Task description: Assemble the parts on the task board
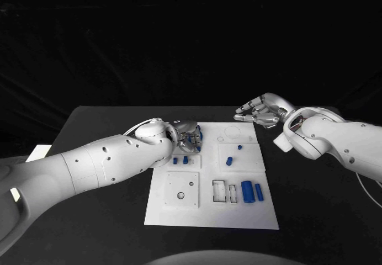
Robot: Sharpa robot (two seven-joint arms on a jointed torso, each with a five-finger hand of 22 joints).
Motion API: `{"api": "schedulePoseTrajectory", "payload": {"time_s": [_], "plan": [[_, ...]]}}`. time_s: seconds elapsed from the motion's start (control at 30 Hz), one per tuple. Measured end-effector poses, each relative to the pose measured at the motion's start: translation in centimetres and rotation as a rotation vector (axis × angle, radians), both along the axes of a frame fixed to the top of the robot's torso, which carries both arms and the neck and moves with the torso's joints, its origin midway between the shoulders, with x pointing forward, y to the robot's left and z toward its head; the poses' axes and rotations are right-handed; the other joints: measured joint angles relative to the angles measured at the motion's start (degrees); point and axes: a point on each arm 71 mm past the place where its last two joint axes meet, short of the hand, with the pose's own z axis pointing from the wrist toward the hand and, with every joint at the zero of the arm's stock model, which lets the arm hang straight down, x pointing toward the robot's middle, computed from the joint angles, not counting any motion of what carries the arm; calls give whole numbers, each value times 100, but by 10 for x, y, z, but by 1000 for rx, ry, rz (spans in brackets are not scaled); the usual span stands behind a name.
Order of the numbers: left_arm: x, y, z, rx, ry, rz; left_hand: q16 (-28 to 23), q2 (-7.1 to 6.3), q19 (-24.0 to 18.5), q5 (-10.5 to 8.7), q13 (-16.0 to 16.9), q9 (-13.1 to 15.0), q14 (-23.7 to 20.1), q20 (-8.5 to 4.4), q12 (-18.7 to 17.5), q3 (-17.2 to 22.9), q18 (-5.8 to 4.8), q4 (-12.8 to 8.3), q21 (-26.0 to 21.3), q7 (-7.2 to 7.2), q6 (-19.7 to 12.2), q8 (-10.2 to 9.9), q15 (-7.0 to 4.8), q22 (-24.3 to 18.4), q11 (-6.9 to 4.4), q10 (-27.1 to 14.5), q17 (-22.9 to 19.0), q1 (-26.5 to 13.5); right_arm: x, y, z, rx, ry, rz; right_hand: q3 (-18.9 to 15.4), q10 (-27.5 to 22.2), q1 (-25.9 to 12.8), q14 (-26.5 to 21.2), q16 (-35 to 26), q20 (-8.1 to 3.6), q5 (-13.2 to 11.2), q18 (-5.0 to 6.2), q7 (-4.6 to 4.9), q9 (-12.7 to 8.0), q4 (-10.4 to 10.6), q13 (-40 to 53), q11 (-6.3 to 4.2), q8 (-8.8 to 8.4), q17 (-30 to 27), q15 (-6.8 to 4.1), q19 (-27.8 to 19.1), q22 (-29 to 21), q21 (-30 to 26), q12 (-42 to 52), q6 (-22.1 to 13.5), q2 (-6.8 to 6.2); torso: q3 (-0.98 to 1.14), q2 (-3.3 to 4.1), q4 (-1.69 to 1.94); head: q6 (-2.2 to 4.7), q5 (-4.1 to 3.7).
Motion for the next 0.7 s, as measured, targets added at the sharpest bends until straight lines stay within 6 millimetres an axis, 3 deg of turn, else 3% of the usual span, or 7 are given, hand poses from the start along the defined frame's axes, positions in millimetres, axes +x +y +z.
{"api": "schedulePoseTrajectory", "payload": {"time_s": [0.7], "plan": [[-10, 53, 19, -95, 10, 92, 0, -46, 0, 0, -10, -7, 0, 0, -50, 14, 0, -14, 22, 0, -1, -23, 0, 28, -6, 34, -18, -46, 1, -3, -1, -4, 3, -8, 0, 0, 0, 0, 0, 0, 0, 0, 0, 0, 0, 0, 0, 0, -1, 0, 0, 0, 0, 0, 0, 0, 0, -16, 24, 18, 39]]}}
